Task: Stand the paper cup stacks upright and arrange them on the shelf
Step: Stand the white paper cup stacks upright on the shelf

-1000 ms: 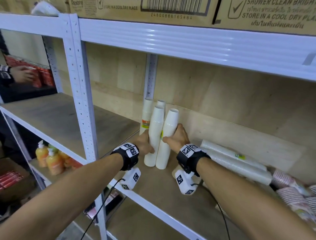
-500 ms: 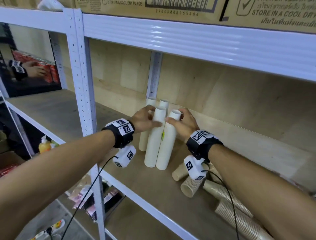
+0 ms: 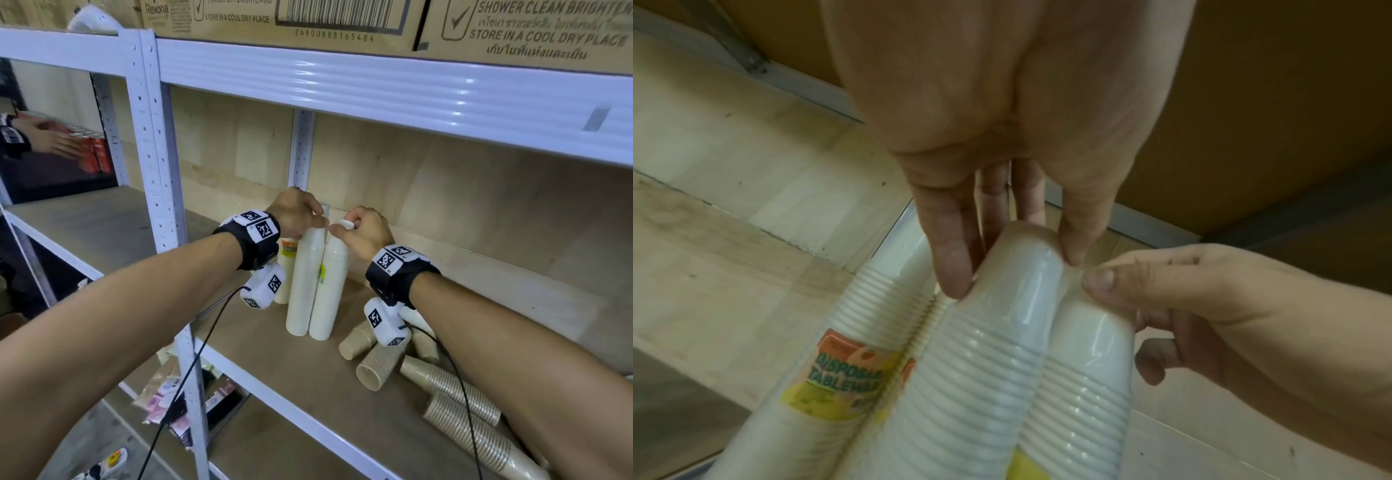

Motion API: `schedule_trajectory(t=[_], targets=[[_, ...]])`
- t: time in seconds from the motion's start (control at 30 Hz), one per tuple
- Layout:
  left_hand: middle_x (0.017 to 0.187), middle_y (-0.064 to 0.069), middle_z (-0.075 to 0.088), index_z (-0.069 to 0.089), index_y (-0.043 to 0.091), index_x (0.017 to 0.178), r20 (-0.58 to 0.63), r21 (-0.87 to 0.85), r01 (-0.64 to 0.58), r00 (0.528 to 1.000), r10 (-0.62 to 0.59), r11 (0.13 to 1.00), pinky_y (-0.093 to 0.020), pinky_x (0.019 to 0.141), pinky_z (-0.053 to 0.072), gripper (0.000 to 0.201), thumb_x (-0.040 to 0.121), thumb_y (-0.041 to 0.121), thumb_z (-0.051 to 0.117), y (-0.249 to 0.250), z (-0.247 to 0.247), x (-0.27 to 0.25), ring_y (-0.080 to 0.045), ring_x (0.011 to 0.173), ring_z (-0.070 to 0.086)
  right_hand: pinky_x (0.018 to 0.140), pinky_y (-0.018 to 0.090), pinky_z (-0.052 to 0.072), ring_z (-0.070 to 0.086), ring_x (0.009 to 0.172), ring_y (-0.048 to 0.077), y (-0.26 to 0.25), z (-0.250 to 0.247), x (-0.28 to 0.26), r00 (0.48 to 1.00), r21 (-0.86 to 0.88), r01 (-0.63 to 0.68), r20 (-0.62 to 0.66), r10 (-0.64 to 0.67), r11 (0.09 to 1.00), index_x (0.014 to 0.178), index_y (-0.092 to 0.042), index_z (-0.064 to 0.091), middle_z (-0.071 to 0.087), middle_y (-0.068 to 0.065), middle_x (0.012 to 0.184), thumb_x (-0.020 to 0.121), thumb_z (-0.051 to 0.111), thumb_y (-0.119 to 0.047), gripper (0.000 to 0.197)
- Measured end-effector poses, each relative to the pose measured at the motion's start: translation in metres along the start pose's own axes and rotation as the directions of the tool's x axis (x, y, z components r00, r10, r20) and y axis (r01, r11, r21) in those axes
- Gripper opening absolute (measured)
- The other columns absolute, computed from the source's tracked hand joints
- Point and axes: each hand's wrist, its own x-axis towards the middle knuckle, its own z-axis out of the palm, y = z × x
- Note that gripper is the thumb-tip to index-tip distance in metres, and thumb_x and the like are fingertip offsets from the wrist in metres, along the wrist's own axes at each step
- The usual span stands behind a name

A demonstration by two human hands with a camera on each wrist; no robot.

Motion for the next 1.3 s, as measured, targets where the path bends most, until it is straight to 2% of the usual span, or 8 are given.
schedule_trajectory(t=[0.13,0.27,0.4,0.5,0.7,0.9,1.13,1.3], targets=[[0.107,-0.009,0.07,0.072,0.011,0.104,0.004,-0.006,-0.008,1.0,0.008,1.0,-0.035,0.078,0.059,0.02,0.085,0.018,0.073,-0.002,-0.002,-0.002,-0.026,0.102,0.066,0.083,0.038,0.053,0.061,0.096,0.024,0.0,0.0,-0.005,1.0,-0.014,0.023,0.011,-0.022,1.0,0.1,-0.017,0.065,0.06,0.004,0.108,0.076,0.068,-0.038,0.032],[0.109,-0.004,0.062,0.068,0.014,0.109,-0.009,0.03,0.011,1.0,-0.011,0.999,-0.034,0.07,0.061,0.036,0.08,0.033,0.078,-0.002,-0.003,-0.003,-0.022,0.093,0.065,0.082,0.038,0.054,0.061,0.095,0.023,-0.003,-0.004,-0.006,1.0,-0.105,-0.003,0.009,0.004,0.994,0.114,-0.017,0.061,0.059,0.001,0.112,0.073,0.068,-0.055,0.057],[0.11,-0.008,0.065,0.068,0.008,0.112,0.025,0.062,-0.008,1.0,0.006,0.998,-0.04,0.074,0.062,0.032,0.085,0.023,0.074,0.0,-0.005,-0.005,-0.026,0.094,0.067,0.075,0.035,0.052,0.062,0.089,0.025,-0.006,-0.008,-0.007,0.999,-0.093,0.039,0.033,-0.036,0.995,0.095,-0.011,0.066,0.065,0.006,0.099,0.079,0.07,-0.036,0.03],[0.11,-0.007,0.067,0.07,0.011,0.109,0.041,0.089,-0.04,0.999,0.036,0.995,-0.037,0.081,0.059,0.023,0.087,0.016,0.07,0.003,-0.005,-0.006,-0.025,0.1,0.065,0.079,0.032,0.05,0.061,0.097,0.026,-0.008,-0.009,-0.007,0.995,-0.121,0.083,0.068,-0.075,0.989,0.104,-0.01,0.068,0.064,0.006,0.106,0.082,0.067,-0.025,0.027],[0.1,-0.002,0.065,0.066,0.018,0.108,0.034,0.14,0.014,0.999,-0.019,0.99,-0.032,0.063,0.06,0.038,0.081,0.041,0.076,0.006,-0.005,-0.008,-0.025,0.084,0.069,0.081,0.033,0.053,0.062,0.099,0.025,-0.011,-0.008,-0.004,0.999,-0.172,0.033,0.037,-0.027,0.985,0.116,-0.012,0.065,0.063,0.005,0.115,0.079,0.069,-0.044,0.049],[0.11,-0.006,0.067,0.072,0.016,0.104,0.087,0.115,-0.04,0.996,0.03,0.993,-0.036,0.074,0.061,0.016,0.087,0.015,0.07,0.009,-0.005,-0.011,-0.026,0.099,0.066,0.076,0.026,0.046,0.061,0.097,0.022,-0.012,-0.012,-0.005,0.994,-0.17,0.051,0.101,-0.034,0.984,0.111,-0.012,0.068,0.066,0.005,0.111,0.081,0.066,-0.028,0.034],[0.1,-0.005,0.066,0.066,0.018,0.109,0.107,0.207,0.012,0.994,-0.035,0.978,-0.04,0.073,0.062,0.035,0.08,0.035,0.077,0.013,-0.01,-0.009,-0.027,0.084,0.071,0.069,0.027,0.043,0.06,0.093,0.024,-0.015,-0.014,-0.005,0.996,-0.273,0.03,0.089,-0.006,0.961,0.116,-0.012,0.065,0.063,0.004,0.111,0.081,0.066,-0.04,0.045],[0.111,-0.008,0.067,0.069,0.012,0.115,0.135,0.213,-0.011,0.991,-0.019,0.977,-0.034,0.074,0.061,0.03,0.085,0.016,0.07,0.013,-0.01,-0.009,-0.025,0.093,0.068,0.069,0.026,0.041,0.061,0.092,0.024,-0.019,-0.015,-0.006,0.991,-0.236,0.022,0.133,0.01,0.972,0.108,-0.012,0.069,0.066,0.004,0.106,0.079,0.066,-0.031,0.035]])
